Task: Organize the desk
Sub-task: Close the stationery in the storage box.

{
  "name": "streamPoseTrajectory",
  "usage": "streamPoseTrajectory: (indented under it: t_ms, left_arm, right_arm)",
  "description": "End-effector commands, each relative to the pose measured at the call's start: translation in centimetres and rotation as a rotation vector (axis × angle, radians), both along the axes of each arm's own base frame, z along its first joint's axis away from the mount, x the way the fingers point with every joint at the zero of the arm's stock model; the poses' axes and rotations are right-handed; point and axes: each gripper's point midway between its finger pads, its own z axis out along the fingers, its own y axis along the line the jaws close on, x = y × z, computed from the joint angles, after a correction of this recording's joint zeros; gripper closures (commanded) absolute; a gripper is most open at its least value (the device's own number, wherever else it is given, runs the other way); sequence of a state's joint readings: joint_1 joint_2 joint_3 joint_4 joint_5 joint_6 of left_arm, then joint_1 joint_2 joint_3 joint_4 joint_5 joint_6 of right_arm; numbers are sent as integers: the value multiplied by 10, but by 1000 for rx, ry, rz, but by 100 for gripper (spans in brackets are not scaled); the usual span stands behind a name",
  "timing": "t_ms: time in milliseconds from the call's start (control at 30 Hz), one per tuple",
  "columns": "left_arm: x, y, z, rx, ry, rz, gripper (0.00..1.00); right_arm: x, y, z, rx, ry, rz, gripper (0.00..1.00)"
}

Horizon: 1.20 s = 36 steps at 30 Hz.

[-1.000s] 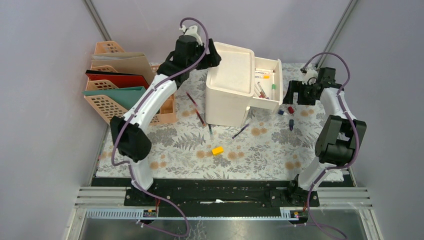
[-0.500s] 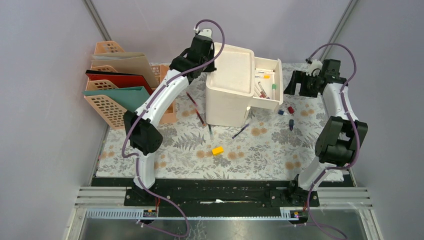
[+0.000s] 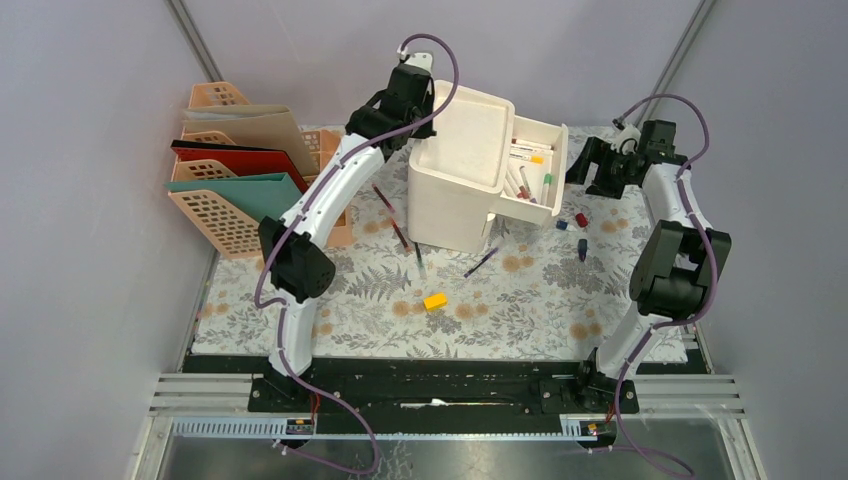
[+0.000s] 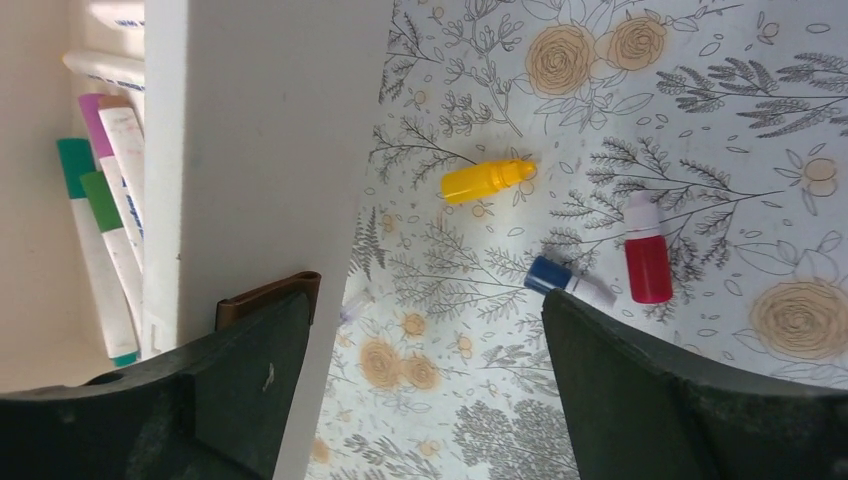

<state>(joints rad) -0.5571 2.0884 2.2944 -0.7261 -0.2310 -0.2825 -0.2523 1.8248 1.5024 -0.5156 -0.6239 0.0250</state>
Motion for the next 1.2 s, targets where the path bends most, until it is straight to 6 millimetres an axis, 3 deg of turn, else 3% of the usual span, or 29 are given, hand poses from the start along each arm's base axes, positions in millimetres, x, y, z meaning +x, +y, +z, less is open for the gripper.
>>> streamPoseTrajectory:
  t_ms: [0,233,433,667,867,967,1167]
  left_arm:
    - [23,-26,85,-192,-258,-43,100]
    - [39,-34,103,-232,-363,-77,100]
    - [52,-43,98,-236,-426,-111,100]
    - [68,-55,83,-237,-476,-153,100]
    - [76,-61,69,-252,-461,-197,100]
    - [75,-62,62,-252,-446,-237,100]
    - [72,-56,42,-227,-407,-339,100]
  right_arm:
    - [6,16,10,120,1,-51,11]
    - [17,38,29,167,-26,-44,46]
    - [28,58,45,227,-33,-32,59]
    - [52,99,48,296,0,-8,62]
    - [69,137,67,343,-44,68,61]
    - [81,136,77,314,-97,83,61]
    - [110,100,59,29,-201,41,59]
